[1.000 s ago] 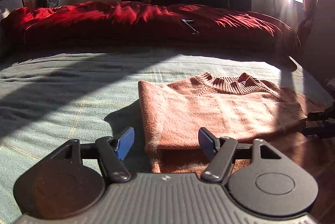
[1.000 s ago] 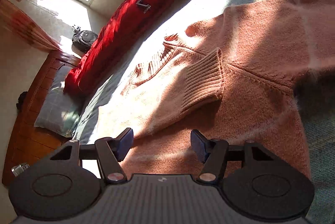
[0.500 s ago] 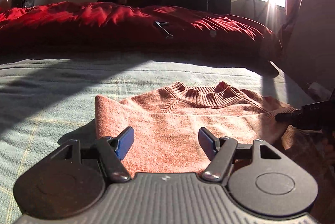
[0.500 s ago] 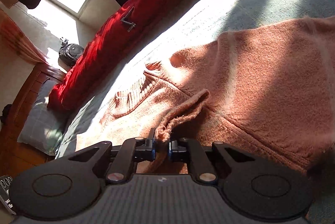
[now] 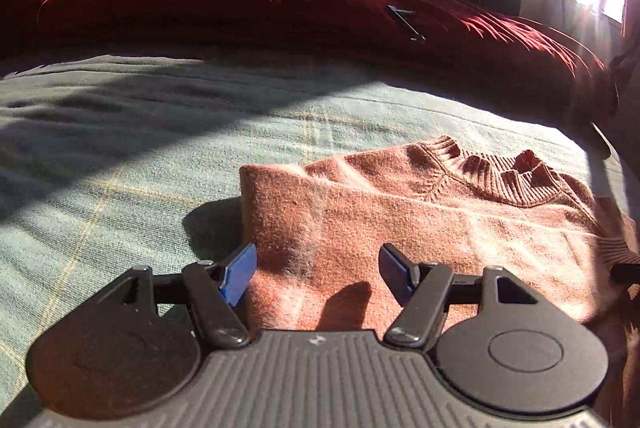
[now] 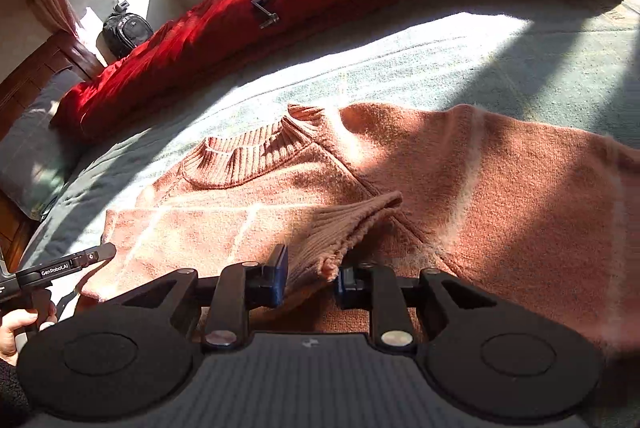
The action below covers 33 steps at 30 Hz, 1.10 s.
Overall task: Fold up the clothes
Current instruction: 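Grasp the ribbed cuff of the folded sleeve with the right gripper, then lay the cuff flat across the sweater body and open the right gripper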
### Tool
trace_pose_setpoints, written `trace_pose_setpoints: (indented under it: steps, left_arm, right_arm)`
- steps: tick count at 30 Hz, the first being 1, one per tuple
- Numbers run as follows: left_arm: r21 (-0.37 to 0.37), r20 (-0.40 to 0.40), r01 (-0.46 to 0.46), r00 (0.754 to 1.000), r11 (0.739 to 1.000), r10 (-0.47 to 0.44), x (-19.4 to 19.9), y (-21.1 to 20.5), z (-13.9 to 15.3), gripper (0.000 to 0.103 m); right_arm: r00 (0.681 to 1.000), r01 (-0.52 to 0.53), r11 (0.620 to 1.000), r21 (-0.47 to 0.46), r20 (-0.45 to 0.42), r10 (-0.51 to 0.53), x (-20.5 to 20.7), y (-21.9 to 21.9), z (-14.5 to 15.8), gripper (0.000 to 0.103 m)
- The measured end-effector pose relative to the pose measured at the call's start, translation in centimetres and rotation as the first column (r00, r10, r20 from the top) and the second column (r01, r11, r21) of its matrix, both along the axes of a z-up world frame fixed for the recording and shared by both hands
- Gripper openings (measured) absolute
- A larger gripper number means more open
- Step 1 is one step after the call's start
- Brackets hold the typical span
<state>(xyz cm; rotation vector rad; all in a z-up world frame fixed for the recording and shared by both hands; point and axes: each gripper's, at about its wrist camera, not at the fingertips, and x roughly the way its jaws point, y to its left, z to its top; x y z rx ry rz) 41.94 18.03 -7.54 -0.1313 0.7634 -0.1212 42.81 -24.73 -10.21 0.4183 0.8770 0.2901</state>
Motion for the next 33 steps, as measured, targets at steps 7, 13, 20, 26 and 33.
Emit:
trace_pose_setpoints:
  steps: [7, 13, 20, 26, 33]
  left_arm:
    - [0.040, 0.011, 0.049, 0.999, 0.998, -0.050, 3.7, -1.2, -0.5, 0.069]
    - [0.048, -0.028, 0.027, 0.999, 0.998, -0.026, 5.7, -0.7, -1.6, 0.071]
    - [0.000, 0.021, 0.169, 0.985, 0.986, -0.169, -0.2, -0.6, 1.6, 0.071]
    - [0.078, -0.022, 0.249, 0.968, 0.965, -0.248, -3.9, -1.7, -0.6, 0.071]
    - [0.156, -0.017, 0.290, 0.957, 0.944, -0.291, -5.3, -3.4, 0.6, 0.075]
  right_arm:
    - [1.000, 0.030, 0.997, 0.073, 0.001, -0.030, -1.0, -0.8, -0.1, 0.035]
    - [0.999, 0.026, 0.998, 0.056, 0.018, -0.027, -1.2, -0.3, -0.1, 0.039]
    - [0.999, 0.033, 0.998, 0.060, 0.041, -0.035, -1.6, -0.1, -0.4, 0.043]
    - [0.997, 0.017, 0.999, 0.034, 0.069, -0.019, -1.9, 0.6, -0.4, 0.053]
    - [0.998, 0.021, 0.998, -0.059, 0.055, -0.017, -2.6, 1.6, 1.4, 0.062]
